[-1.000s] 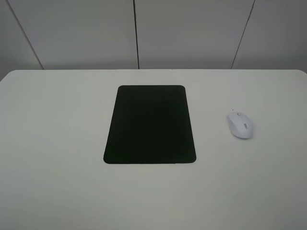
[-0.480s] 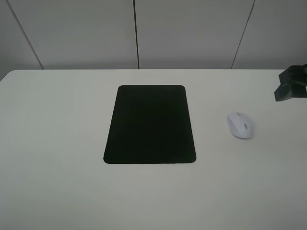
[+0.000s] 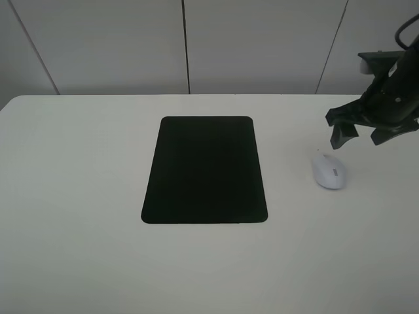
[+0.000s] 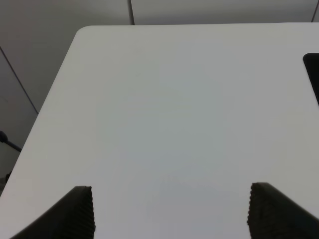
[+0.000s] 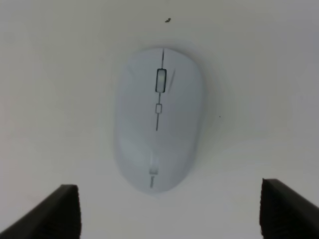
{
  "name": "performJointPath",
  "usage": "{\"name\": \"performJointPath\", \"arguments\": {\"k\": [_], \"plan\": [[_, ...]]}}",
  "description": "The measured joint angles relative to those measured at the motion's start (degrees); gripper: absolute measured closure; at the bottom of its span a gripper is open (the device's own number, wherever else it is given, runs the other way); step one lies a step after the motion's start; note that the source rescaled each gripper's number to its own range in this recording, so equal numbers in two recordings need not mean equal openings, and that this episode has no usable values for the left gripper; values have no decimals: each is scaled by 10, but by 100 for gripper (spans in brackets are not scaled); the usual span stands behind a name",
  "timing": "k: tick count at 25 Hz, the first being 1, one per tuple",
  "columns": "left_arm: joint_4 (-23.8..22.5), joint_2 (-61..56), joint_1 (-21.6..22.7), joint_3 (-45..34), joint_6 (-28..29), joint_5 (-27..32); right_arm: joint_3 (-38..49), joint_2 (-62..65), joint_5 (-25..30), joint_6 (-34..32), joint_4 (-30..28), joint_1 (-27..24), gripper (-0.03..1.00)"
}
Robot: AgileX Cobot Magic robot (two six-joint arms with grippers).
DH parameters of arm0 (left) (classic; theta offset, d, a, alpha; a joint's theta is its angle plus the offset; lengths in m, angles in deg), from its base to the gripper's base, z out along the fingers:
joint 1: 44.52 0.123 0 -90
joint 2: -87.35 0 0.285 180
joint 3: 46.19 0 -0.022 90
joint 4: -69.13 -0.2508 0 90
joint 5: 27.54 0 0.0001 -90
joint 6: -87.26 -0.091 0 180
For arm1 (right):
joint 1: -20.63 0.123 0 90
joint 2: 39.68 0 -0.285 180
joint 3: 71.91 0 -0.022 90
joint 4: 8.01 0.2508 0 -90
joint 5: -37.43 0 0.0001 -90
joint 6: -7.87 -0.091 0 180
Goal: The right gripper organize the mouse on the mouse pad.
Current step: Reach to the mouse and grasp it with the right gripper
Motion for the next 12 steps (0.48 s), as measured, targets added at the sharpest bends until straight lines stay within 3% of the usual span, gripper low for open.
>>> {"name": "performJointPath", "arguments": {"k": [12], "plan": [[0,0,0,0,0,0,-15,-87,-36,2,21,21,13]]}}
